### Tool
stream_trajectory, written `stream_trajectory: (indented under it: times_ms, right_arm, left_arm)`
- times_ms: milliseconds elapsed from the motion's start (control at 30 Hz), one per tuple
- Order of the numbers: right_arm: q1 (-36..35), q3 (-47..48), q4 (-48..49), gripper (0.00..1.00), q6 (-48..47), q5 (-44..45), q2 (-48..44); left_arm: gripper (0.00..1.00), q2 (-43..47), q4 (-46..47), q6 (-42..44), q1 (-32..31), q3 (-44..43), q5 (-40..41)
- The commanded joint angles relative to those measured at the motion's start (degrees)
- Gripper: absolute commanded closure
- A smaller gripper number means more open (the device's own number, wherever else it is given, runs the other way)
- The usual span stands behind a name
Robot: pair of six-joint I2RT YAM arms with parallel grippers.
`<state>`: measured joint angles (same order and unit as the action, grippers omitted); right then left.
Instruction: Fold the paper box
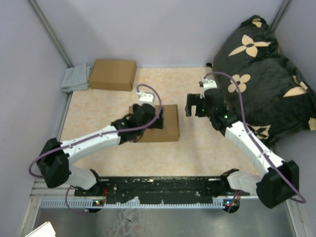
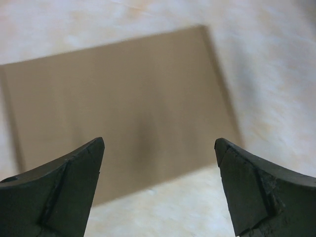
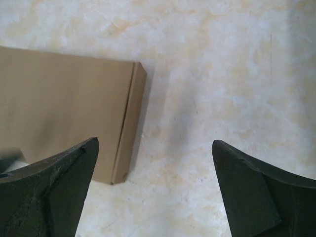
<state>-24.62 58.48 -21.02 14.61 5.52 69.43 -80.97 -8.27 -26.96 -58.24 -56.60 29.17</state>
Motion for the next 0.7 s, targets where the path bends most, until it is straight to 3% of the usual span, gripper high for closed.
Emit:
stream_trajectory:
  times_ms: [0,100,233,667]
  right_arm:
    - [-0.16,-8.82,5.23,0.01,1.91,0.14,-9.08]
    - [-0.16,-13.46,6.68,0.01,3.35,0.81,-14.81]
    - [-0.14,-17.16,7.65,0.01,3.93,-0.05,-19.41]
    - [-0.11,-16.65,6.16,0.01,5.69,0.04,-19.5]
  left_arm:
    - [0.0,2.59,-10.8,0.97,15.46,-0.63,-6.31]
    - [0.0,5.61,-13.36,1.89,24.72,0.0,-8.86]
    - [0.0,8.89,-13.97,1.08,31.96,1.81,-20.14]
    - [0.0,12.93,-23.82,10.35,32.23,1.49,-14.14]
